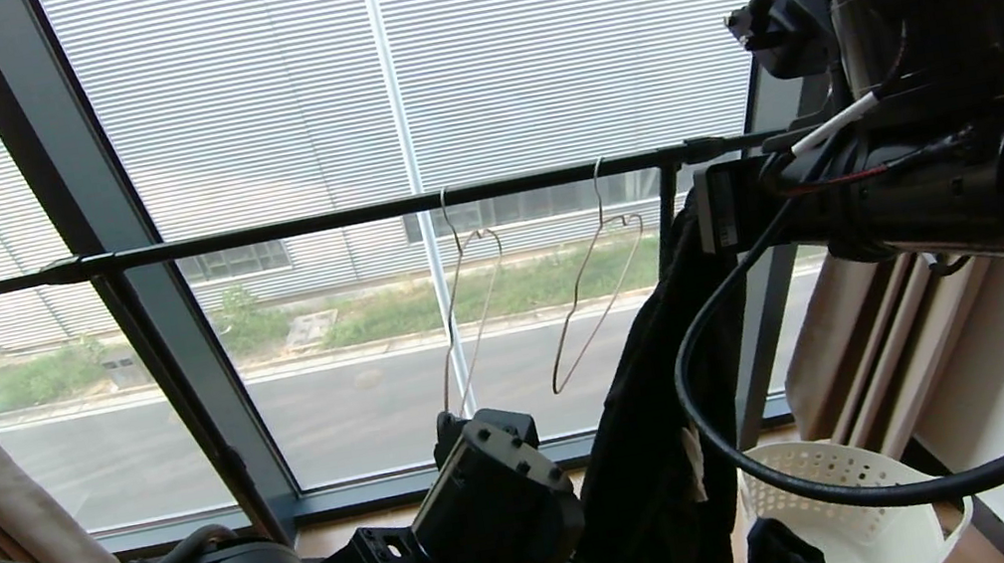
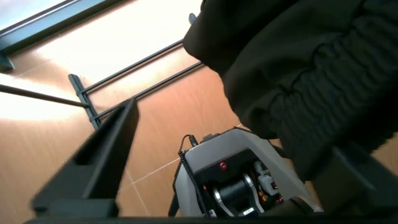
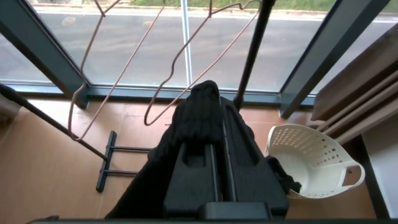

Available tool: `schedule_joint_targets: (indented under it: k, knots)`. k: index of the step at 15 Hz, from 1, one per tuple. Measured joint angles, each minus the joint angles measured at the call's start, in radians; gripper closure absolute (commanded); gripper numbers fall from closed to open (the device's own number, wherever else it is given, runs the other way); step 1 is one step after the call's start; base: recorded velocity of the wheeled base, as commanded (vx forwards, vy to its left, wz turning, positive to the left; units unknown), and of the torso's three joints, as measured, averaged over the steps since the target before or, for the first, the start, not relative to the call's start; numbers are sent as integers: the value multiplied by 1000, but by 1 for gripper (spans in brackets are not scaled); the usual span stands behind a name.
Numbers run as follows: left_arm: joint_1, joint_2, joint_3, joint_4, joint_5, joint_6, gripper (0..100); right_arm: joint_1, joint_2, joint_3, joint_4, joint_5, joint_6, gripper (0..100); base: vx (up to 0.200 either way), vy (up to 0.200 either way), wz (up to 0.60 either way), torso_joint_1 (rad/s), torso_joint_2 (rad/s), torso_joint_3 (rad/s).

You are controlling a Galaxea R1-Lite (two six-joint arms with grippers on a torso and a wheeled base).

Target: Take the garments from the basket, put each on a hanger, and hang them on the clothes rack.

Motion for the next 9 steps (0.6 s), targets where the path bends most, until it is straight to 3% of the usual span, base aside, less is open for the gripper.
schedule_joint_targets:
  k: [9]
  knots:
    - [86, -68, 40, -1, -11, -50, 100, -113, -72, 167, -48, 37, 37, 100, 0, 0, 0, 0, 0, 0]
